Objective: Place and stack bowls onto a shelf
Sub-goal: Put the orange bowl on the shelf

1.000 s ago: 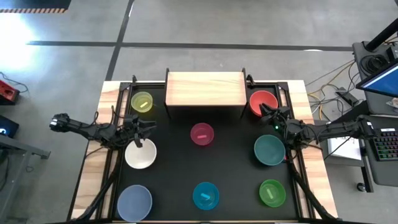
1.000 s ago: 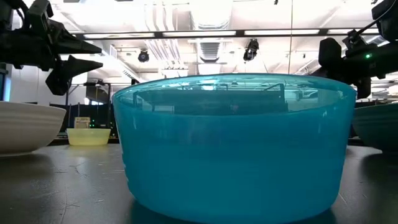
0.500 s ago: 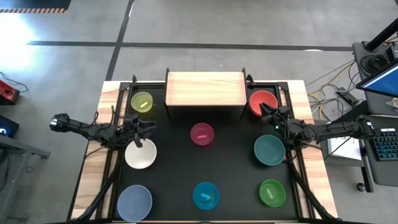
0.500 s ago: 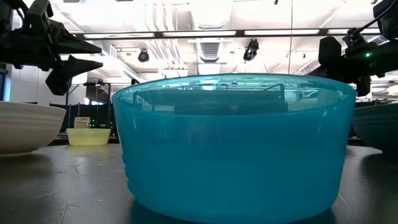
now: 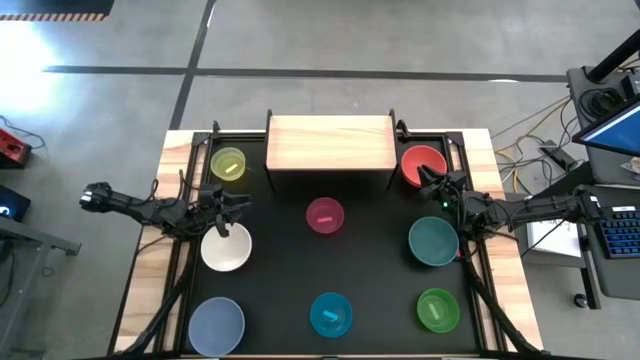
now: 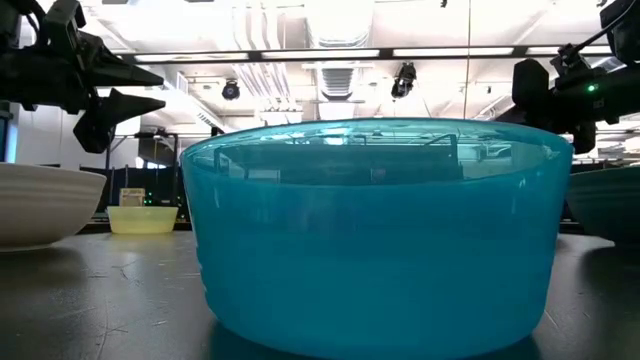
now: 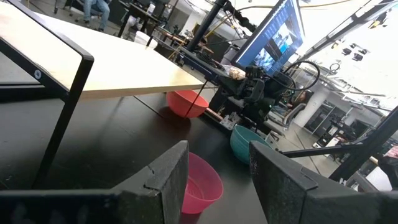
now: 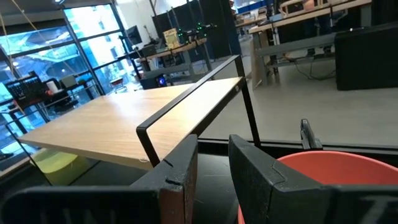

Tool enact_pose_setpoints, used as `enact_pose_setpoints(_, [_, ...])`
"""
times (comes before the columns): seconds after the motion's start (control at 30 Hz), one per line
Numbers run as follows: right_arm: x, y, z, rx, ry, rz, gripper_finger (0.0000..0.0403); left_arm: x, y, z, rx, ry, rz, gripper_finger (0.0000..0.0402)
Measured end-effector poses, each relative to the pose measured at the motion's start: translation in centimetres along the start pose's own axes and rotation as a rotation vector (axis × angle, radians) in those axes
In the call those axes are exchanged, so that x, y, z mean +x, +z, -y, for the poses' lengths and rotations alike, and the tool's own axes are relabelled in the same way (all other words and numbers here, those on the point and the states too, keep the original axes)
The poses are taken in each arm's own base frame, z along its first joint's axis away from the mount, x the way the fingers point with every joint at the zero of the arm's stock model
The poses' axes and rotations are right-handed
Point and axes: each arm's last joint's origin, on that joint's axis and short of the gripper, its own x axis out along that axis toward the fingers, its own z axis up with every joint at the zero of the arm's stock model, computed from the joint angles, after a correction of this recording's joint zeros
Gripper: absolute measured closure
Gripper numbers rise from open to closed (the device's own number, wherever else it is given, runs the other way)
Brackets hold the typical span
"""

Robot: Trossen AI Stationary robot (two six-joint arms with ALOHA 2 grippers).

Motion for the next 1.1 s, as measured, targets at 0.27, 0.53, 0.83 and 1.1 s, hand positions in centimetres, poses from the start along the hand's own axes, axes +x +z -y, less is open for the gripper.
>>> enact_pose_setpoints(0.27, [0.0, 0.0, 0.0, -0.003, -0.007, 0.000, 0.0321, 0.0, 0.0, 0.0, -0.001, 0.003, 0.004, 0.0249])
enact_pose_setpoints(0.53, [0.0, -0.1, 0.0, 0.011, -0.008, -0.003, 0.0321, 0.0, 0.2, -0.1, -0.010, 0.037, 0.032, 0.0249])
enact_pose_setpoints(0.83, [0.0, -0.1, -0.3, 0.039, 0.087, -0.033, 0.0321, 0.0, 0.4, -0.4, 0.034, 0.145, 0.098, 0.0249])
enact_pose_setpoints(1.1, [0.0, 0.3, -0.4, 0.155, 0.092, -0.010, 0.0321, -0.1, 1.1, 0.1, 0.085, 0.105, 0.143, 0.0249])
